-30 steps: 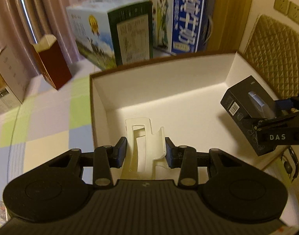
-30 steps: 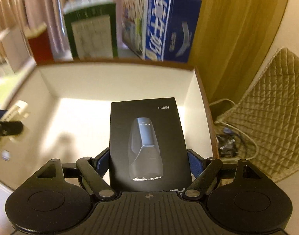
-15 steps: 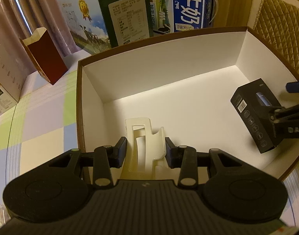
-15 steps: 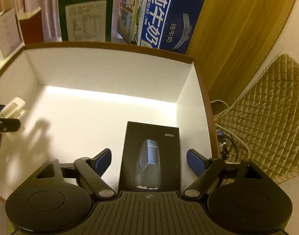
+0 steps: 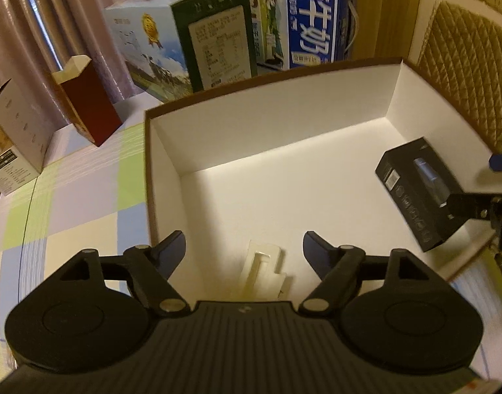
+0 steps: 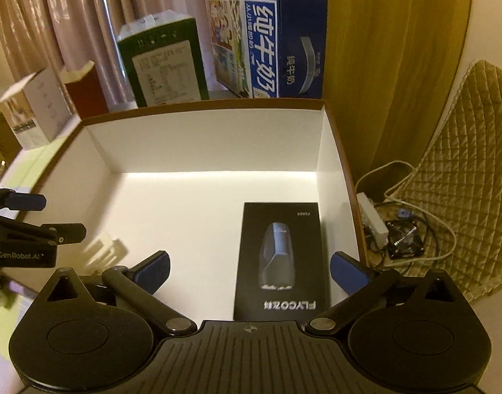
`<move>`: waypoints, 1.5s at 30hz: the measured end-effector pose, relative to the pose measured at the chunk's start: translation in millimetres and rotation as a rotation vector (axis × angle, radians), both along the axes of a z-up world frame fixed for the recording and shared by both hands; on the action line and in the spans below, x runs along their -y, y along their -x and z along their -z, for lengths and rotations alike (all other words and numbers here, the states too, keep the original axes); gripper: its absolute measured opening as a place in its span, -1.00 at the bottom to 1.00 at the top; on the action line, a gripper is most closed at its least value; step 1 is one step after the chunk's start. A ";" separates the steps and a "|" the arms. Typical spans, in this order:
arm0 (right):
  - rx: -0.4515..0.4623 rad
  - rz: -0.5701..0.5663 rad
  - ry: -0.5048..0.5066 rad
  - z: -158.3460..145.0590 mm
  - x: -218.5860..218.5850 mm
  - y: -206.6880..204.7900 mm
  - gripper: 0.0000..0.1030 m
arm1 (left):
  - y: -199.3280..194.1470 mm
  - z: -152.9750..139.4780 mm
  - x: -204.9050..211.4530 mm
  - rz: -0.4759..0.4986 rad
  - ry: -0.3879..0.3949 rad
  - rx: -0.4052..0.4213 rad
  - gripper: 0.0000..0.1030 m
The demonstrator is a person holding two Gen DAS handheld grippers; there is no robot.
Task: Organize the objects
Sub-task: 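Carry both items into the cardboard box and open both grippers, then withdraw both grippers from the box back toward the table items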
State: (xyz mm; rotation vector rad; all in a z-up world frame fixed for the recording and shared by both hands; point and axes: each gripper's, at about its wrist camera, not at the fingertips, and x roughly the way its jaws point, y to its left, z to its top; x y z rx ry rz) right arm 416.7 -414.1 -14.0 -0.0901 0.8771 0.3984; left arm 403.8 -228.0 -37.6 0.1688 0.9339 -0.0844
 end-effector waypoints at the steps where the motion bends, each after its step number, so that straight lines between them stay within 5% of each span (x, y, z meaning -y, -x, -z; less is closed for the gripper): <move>1: 0.003 -0.003 -0.007 -1.9 1.5 4.0 0.96 | 4.0 -4.6 -1.4 -0.003 0.012 0.002 0.52; 16: 0.034 -0.027 -0.133 -32.0 -0.8 63.2 0.96 | 104.5 -64.2 -33.6 -0.098 0.116 0.080 0.63; 45: -0.076 -0.063 -0.132 -23.7 -119.5 194.5 0.96 | 221.7 -55.8 -159.7 -0.145 0.125 -0.001 0.63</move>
